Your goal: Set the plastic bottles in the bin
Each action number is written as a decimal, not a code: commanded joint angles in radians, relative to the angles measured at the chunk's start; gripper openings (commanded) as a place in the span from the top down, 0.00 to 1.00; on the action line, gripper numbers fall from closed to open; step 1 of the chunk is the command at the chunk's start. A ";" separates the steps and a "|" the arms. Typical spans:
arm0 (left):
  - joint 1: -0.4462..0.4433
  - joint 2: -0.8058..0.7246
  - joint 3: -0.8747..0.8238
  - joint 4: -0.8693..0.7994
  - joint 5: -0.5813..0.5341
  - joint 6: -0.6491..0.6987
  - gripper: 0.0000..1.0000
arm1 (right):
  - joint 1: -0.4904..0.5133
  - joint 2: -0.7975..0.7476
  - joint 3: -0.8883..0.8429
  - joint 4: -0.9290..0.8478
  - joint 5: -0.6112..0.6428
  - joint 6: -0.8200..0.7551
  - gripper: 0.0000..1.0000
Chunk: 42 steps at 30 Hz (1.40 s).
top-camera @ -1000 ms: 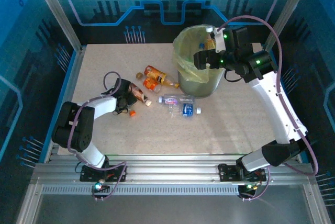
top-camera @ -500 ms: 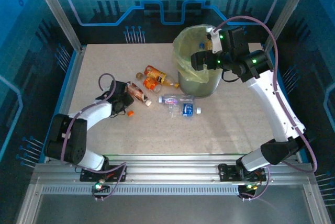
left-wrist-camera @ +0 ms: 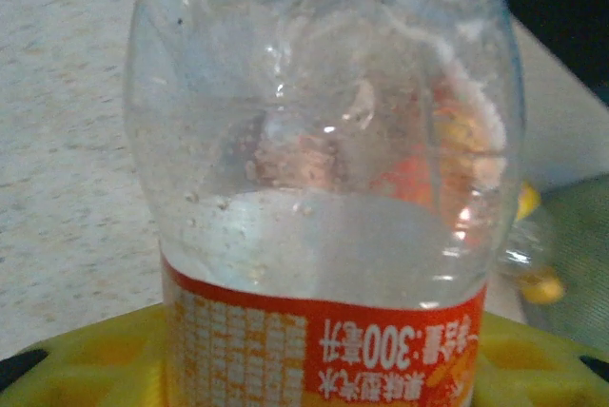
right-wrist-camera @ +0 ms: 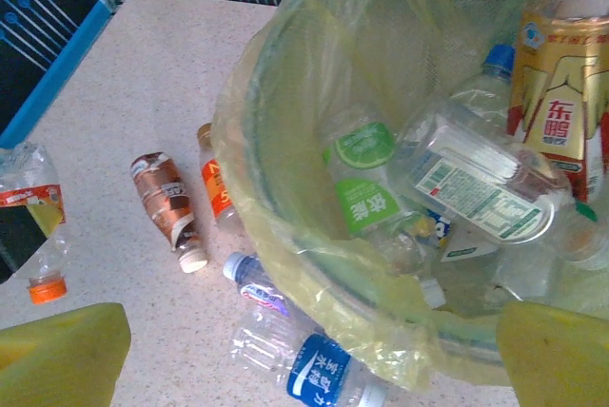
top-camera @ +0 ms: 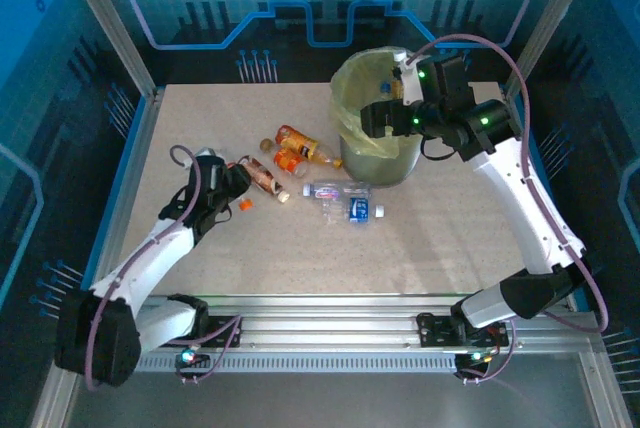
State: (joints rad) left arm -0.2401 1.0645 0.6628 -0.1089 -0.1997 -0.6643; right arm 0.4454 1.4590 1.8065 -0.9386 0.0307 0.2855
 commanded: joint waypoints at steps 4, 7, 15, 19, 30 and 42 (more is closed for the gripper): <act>-0.137 -0.076 -0.002 0.213 0.088 0.204 0.50 | 0.014 -0.032 -0.029 0.079 -0.137 0.063 0.00; -0.206 -0.067 -0.001 0.308 0.130 0.283 0.50 | 0.021 -0.028 -0.042 0.104 -0.205 0.079 0.00; -0.320 0.032 0.065 0.487 0.267 0.403 0.49 | 0.085 0.000 -0.058 0.191 -0.385 0.095 0.00; -0.346 0.081 0.106 0.531 0.327 0.408 0.49 | 0.125 0.024 -0.049 0.205 -0.386 0.088 0.00; -0.386 0.109 0.138 0.629 0.399 0.408 0.48 | 0.189 0.114 -0.017 0.212 -0.343 0.085 0.04; -0.396 0.107 0.142 0.642 0.404 0.408 0.42 | 0.198 0.157 -0.010 0.235 -0.364 0.101 0.48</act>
State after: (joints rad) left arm -0.6258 1.1782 0.7712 0.4721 0.1795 -0.2779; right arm 0.6395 1.6058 1.7744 -0.7238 -0.3477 0.3920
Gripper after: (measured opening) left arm 0.582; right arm 0.557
